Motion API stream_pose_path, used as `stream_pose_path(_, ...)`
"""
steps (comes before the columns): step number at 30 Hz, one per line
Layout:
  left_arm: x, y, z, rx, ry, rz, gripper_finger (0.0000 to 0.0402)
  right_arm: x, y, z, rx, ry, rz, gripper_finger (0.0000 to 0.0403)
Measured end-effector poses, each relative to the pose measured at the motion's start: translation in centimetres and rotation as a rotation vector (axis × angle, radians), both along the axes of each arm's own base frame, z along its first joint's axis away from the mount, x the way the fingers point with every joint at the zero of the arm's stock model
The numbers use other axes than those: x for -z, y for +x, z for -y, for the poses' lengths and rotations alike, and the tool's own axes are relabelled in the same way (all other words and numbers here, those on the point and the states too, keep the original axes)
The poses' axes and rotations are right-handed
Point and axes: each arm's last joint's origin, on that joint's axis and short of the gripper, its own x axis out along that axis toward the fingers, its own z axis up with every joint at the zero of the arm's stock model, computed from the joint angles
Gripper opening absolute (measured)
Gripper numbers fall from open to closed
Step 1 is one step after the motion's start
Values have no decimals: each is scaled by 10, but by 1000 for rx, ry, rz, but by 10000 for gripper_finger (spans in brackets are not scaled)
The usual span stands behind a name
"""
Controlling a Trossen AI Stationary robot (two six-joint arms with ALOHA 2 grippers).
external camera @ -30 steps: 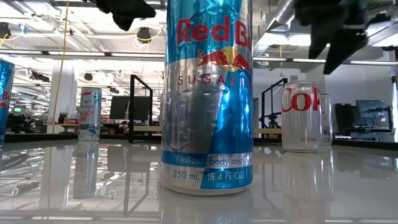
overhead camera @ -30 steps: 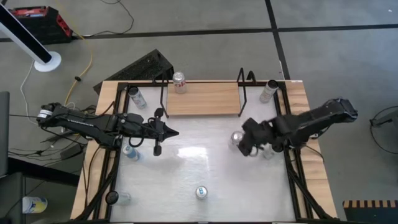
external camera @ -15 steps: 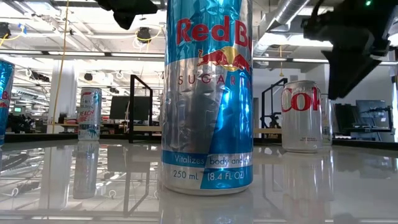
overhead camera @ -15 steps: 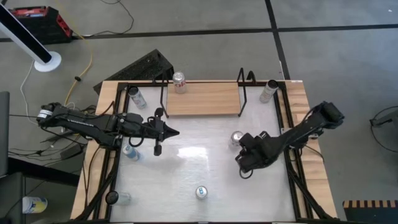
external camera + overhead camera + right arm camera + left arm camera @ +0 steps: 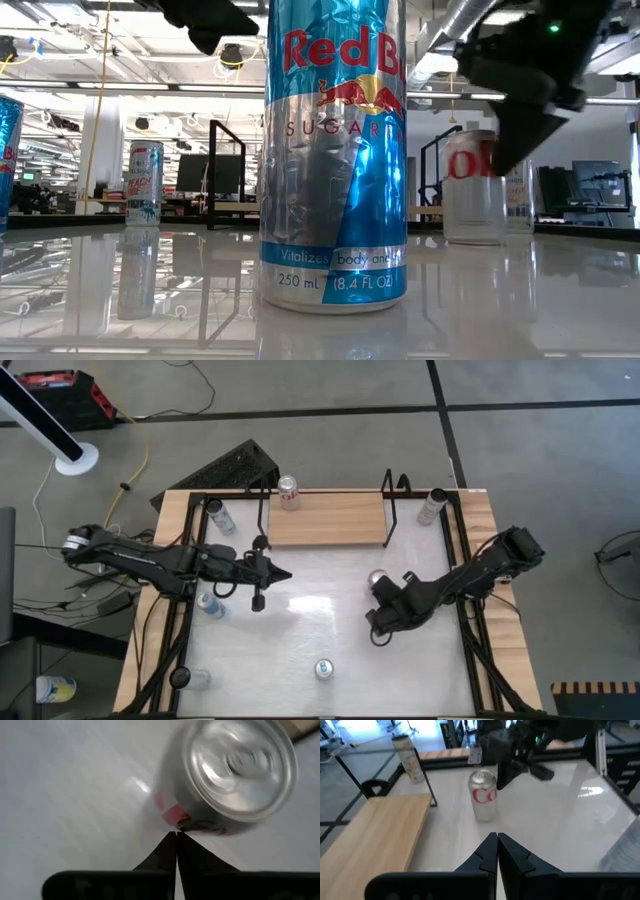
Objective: Place canned beverage on shelf
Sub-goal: Put the silver soda can on the shelf aligned with the other silver soda can
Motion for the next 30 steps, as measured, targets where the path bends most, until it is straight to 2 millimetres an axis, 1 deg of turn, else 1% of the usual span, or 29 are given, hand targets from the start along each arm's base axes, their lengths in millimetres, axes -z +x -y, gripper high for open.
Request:
stream_pose_path(3,5,4,1,0,4,-22,0,3,9,3,-21,-18,31,23)
stream_pose_path(5,7,6,1,0,6,-32,0,3,8,5,-25,-16,6,14)
stream_pose_path(9,9,6,1,2,13,-44,0,5,-3,4,9,33,-101,18)
stream_pose_path(12,8,7,1,5,27,-38,0,4,-16,3,59,-10,-172,30)
stream_pose_path(14,6,7,1,-2,28,-21,0,3,-18,4,87,-56,-162,31)
stream_pose_path(16,5,7,0,-6,28,-9,0,2,-16,7,102,-100,-126,25)
stream_pose_path(19,4,8,0,-4,25,3,0,2,-7,13,89,-132,-62,15)
stream_pose_path(24,3,8,1,-4,24,9,0,1,9,23,31,-148,2,23)
stream_pose_path(27,3,8,1,-2,32,8,0,1,14,27,-6,-160,6,29)
stream_pose_path(30,4,8,1,1,41,3,0,1,14,30,-21,-169,-18,23)
